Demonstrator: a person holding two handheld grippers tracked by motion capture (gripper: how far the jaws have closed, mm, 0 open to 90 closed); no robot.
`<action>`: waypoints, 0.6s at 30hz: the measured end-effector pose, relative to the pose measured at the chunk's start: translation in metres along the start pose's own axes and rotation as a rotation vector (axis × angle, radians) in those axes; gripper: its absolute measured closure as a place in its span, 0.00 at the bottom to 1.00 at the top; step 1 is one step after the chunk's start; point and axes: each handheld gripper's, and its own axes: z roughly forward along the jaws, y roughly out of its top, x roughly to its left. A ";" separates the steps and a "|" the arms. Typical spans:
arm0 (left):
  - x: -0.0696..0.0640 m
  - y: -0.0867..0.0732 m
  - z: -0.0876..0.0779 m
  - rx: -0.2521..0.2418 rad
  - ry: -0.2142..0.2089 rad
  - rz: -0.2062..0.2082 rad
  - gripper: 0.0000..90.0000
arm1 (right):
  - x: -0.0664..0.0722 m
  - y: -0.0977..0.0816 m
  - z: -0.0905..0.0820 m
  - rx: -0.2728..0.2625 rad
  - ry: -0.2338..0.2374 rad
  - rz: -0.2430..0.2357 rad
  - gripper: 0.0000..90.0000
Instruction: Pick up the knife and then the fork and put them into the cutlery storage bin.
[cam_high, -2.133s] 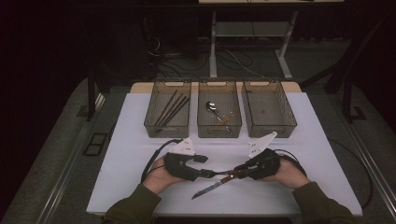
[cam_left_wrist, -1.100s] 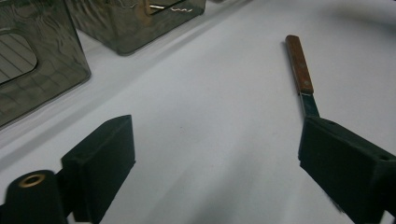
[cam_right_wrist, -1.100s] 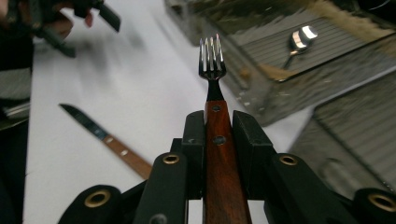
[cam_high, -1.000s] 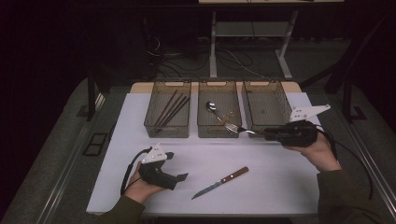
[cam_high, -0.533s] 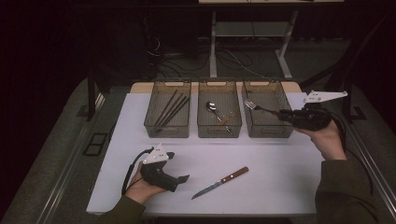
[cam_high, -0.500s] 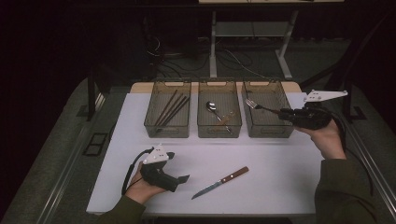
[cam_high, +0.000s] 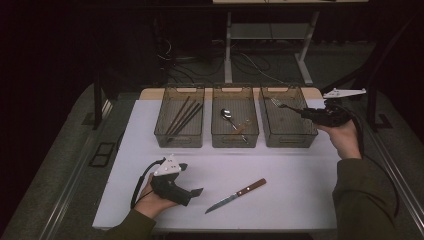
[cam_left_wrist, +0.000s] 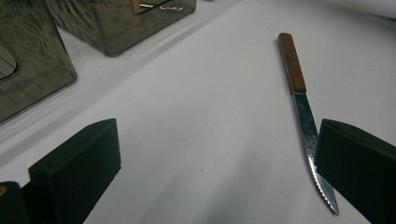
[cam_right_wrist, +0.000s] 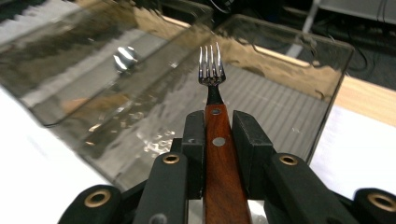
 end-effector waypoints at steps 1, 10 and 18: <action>0.000 0.000 0.000 -0.001 -0.001 0.000 0.00 | -0.001 0.000 0.004 0.016 -0.007 0.005 0.83; -0.001 0.000 0.001 0.006 -0.010 0.006 0.00 | -0.002 -0.005 0.041 0.148 -0.027 0.013 0.83; -0.001 -0.001 0.002 0.013 -0.016 0.006 0.00 | 0.001 -0.006 0.049 0.159 -0.026 0.013 0.70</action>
